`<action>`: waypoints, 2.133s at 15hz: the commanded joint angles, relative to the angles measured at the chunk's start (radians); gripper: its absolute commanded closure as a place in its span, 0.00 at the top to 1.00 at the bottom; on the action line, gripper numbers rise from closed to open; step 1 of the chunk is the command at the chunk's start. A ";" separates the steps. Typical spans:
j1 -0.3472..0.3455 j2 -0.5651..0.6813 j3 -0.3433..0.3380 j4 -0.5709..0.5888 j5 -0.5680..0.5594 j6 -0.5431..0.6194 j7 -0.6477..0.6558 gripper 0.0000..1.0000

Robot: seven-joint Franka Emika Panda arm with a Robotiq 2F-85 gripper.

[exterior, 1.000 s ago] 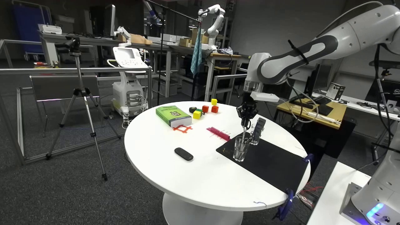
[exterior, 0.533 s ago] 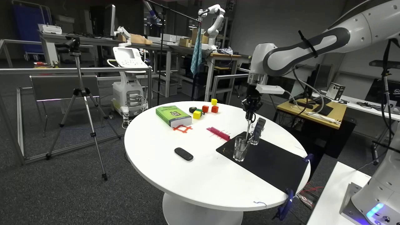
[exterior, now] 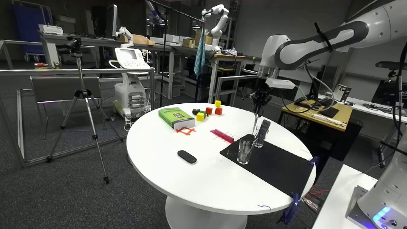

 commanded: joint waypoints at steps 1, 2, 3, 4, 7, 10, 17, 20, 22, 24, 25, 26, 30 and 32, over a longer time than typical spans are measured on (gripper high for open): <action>-0.035 -0.079 -0.003 -0.050 -0.003 0.003 -0.019 0.03; -0.042 -0.091 -0.005 -0.057 -0.004 0.004 -0.020 0.03; -0.050 -0.100 -0.008 -0.062 -0.004 0.006 -0.022 0.03; -0.059 -0.112 -0.010 -0.067 -0.001 0.007 -0.025 0.03; -0.084 -0.138 -0.018 -0.081 0.005 0.012 -0.035 0.03; -0.109 -0.156 -0.027 -0.091 0.011 0.016 -0.044 0.03; -0.161 -0.169 -0.066 -0.106 0.015 0.019 -0.058 0.03; -0.182 -0.169 -0.086 -0.108 0.011 0.018 -0.074 0.03; -0.196 -0.168 -0.101 -0.108 0.010 0.020 -0.093 0.03; -0.209 -0.168 -0.113 -0.109 0.011 0.019 -0.115 0.03; -0.214 -0.167 -0.120 -0.109 0.012 0.020 -0.128 0.03; -0.220 -0.166 -0.127 -0.108 0.014 0.020 -0.142 0.03; -0.237 -0.157 -0.146 -0.105 0.015 0.028 -0.179 0.03; -0.241 -0.146 -0.153 -0.102 0.023 0.047 -0.200 0.03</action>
